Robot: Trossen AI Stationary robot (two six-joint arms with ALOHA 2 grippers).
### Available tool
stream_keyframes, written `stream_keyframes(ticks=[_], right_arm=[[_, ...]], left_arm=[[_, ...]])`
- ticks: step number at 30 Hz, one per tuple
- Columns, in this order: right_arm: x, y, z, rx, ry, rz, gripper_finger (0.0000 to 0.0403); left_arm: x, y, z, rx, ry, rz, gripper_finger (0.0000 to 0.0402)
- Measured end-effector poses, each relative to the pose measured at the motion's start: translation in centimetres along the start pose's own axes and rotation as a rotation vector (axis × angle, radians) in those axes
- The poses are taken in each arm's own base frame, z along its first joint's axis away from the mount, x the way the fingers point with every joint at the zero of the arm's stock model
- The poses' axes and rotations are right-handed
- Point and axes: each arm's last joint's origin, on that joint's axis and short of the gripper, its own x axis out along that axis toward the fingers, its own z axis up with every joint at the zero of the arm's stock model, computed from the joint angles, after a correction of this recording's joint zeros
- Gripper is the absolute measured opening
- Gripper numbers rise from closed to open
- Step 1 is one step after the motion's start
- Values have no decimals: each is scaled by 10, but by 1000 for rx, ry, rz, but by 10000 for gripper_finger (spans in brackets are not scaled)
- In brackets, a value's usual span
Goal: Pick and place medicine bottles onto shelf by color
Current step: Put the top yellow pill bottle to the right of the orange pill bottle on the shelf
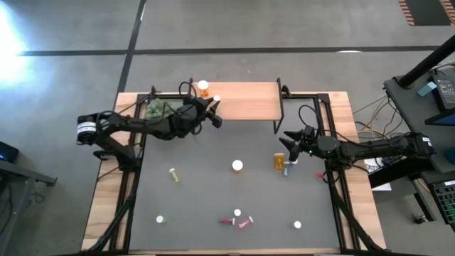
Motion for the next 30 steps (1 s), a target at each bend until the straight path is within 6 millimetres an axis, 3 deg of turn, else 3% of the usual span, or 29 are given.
stream_keyframes(ticks=[14,30], right_arm=[[0,0,0,0,0,0,224],[0,0,0,0,0,0,224]], left_arm=[[27,-12,-3,8,-2,210,90],[36,-13,-2,-66,-12,257,90]])
